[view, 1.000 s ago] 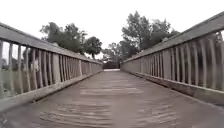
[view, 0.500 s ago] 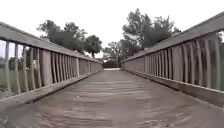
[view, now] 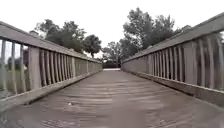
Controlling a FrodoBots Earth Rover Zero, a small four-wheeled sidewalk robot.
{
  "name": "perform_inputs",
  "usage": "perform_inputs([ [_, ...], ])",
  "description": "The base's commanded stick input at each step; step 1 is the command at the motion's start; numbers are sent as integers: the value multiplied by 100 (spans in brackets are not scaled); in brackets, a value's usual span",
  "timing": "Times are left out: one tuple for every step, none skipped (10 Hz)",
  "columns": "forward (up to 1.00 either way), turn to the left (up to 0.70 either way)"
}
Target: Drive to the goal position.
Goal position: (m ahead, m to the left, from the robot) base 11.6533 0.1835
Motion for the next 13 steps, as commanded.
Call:
perform_inputs([
  [70, 0],
  [70, 0],
  [70, 0],
  [70, 0],
  [70, 0],
  [70, 0],
  [70, 0],
  [70, 0],
  [70, 0],
  [70, 0],
  [70, 0],
  [70, 0],
  [70, 0],
])
